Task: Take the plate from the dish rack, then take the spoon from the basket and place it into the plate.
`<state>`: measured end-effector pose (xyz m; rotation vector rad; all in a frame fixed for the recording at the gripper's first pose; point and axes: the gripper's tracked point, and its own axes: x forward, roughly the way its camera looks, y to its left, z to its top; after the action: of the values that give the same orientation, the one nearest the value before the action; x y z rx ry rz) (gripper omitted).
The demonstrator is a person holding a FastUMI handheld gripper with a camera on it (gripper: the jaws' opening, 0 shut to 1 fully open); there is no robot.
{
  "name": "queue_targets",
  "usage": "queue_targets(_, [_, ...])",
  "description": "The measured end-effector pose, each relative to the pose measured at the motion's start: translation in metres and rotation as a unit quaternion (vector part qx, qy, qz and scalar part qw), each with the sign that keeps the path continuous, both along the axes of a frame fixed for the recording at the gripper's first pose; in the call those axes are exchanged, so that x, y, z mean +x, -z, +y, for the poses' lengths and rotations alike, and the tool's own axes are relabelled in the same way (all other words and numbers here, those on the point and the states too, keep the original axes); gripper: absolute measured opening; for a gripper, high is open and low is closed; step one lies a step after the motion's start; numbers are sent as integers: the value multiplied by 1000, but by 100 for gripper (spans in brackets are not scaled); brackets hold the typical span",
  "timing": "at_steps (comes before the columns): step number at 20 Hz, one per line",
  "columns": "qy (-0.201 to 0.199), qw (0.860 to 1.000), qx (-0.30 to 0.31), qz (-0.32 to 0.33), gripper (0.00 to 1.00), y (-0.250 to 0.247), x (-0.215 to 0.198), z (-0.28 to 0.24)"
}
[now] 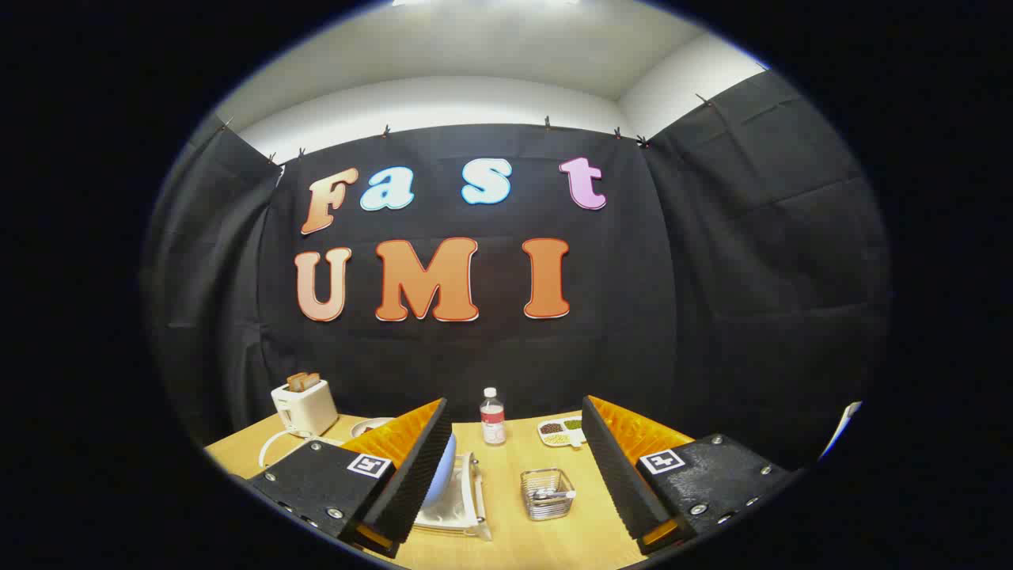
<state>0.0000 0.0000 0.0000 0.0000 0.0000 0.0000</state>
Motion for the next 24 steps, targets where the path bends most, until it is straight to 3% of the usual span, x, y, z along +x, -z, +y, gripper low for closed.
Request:
queue_targets(8, [-40,999,-5,20,98,-12,-10,22])
queue_targets(13, [-39,999,6,15,98,-25,-2,10])
queue_targets(18, [-32,998,27,45,98,-14,6,13])
queue_targets(24, [-42,994,-15,97,98,21,38,40])
